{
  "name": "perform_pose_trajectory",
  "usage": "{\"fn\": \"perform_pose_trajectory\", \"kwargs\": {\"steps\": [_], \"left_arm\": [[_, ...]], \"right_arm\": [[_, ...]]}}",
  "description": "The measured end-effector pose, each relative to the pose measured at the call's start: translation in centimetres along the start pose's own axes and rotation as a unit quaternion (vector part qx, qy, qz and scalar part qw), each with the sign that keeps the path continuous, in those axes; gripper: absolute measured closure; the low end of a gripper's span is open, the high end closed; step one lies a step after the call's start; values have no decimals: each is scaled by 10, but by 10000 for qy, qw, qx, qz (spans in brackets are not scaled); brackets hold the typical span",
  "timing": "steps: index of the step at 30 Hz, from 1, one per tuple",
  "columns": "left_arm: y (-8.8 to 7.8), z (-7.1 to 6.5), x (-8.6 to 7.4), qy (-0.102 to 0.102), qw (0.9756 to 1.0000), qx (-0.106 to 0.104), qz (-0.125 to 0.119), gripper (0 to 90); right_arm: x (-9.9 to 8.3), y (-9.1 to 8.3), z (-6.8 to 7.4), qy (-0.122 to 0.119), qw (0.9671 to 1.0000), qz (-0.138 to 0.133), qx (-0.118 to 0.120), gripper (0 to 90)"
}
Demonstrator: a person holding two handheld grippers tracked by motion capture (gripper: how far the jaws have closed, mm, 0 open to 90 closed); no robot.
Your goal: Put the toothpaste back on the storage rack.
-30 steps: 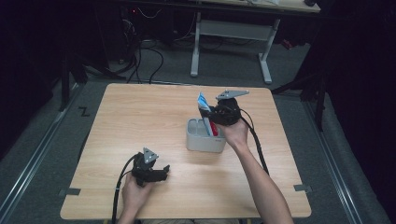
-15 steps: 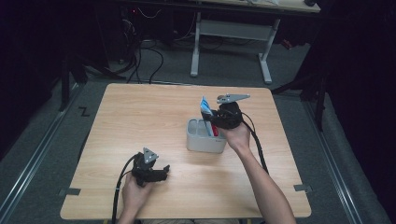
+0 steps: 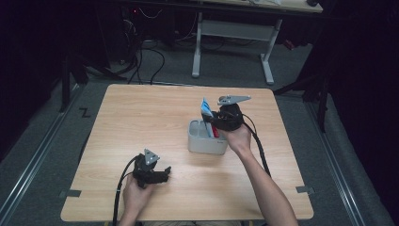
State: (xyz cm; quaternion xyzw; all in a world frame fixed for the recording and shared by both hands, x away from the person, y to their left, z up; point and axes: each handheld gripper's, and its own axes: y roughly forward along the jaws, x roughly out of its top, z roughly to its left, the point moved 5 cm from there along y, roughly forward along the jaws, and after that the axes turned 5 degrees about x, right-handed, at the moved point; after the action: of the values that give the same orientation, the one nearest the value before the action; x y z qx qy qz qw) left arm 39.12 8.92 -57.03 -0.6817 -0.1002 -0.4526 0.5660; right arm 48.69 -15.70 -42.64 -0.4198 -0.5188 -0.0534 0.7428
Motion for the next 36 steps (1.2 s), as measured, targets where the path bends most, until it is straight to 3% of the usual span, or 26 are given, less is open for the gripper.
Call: {"fn": "perform_pose_trajectory", "kwargs": {"steps": [15,32,36], "left_arm": [[0,0,0,1,10000,-4,1,175],[0,0,0,-12,10000,-7,-3,175],[0,0,0,-11,10000,-7,-5,175]], "right_arm": [[-2,0,-1,33,10000,-19,28,708],[-16,7,-5,176,9997,142,65,706],[-19,11,-5,110,9995,278,40,702]]}}
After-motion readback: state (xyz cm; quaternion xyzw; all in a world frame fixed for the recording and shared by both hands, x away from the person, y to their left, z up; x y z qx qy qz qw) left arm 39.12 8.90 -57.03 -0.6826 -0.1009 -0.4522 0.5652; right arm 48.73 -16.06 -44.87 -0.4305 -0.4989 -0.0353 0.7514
